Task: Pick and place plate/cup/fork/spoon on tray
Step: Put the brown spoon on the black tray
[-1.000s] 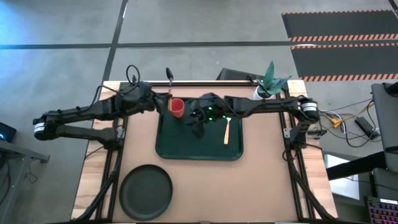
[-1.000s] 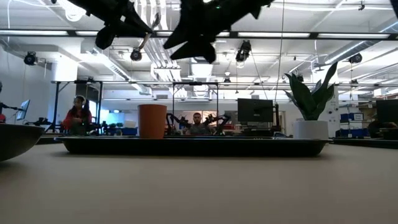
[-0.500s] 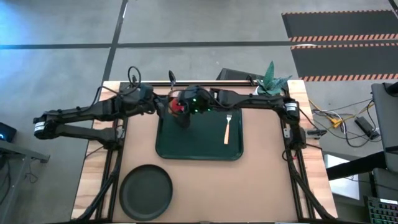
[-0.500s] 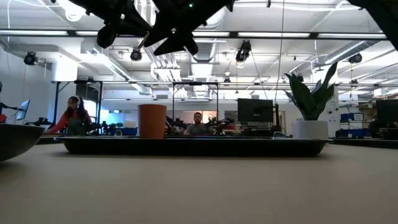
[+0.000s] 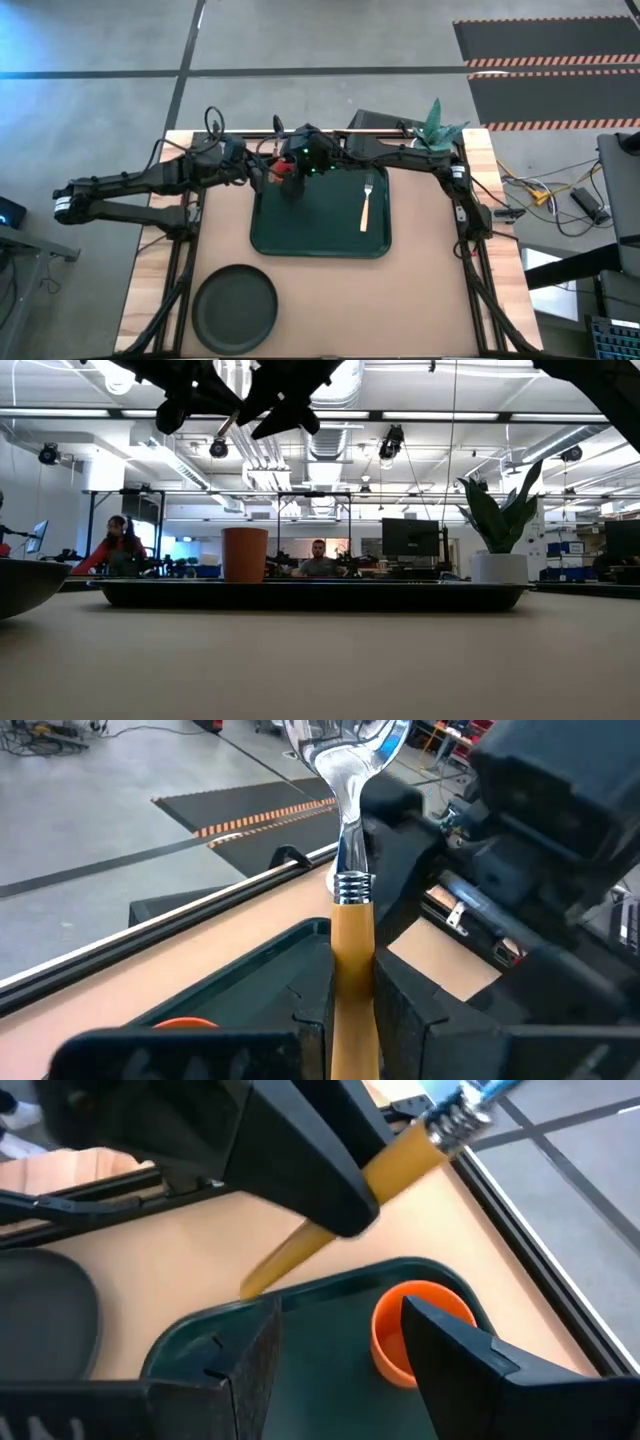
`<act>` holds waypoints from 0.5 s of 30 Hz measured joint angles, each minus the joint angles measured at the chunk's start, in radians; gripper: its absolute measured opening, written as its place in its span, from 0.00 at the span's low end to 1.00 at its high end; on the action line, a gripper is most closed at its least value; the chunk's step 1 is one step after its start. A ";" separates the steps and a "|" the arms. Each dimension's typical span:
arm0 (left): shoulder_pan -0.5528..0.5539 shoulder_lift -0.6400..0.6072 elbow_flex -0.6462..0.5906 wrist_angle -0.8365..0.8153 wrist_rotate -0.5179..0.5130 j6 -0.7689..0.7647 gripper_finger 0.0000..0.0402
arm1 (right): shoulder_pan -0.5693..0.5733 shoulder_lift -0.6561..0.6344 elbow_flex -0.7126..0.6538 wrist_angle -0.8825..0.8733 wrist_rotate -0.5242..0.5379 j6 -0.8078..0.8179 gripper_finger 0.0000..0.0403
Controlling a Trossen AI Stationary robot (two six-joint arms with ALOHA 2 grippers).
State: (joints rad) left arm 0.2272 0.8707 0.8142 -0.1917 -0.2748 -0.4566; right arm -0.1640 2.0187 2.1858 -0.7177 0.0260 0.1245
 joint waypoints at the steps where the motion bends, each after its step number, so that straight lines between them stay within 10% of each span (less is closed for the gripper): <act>1: 0.001 0.000 0.002 0.005 0.000 0.001 0.07 | 0.003 -0.004 0.001 -0.002 -0.001 0.007 0.49; 15: 0.002 0.048 -0.005 0.098 -0.018 0.030 0.07 | 0.025 -0.007 -0.002 0.096 0.010 -0.004 0.49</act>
State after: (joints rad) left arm 0.2293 0.9188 0.8089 -0.0938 -0.2933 -0.4269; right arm -0.1394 2.0113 2.1838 -0.6216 0.0358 0.1200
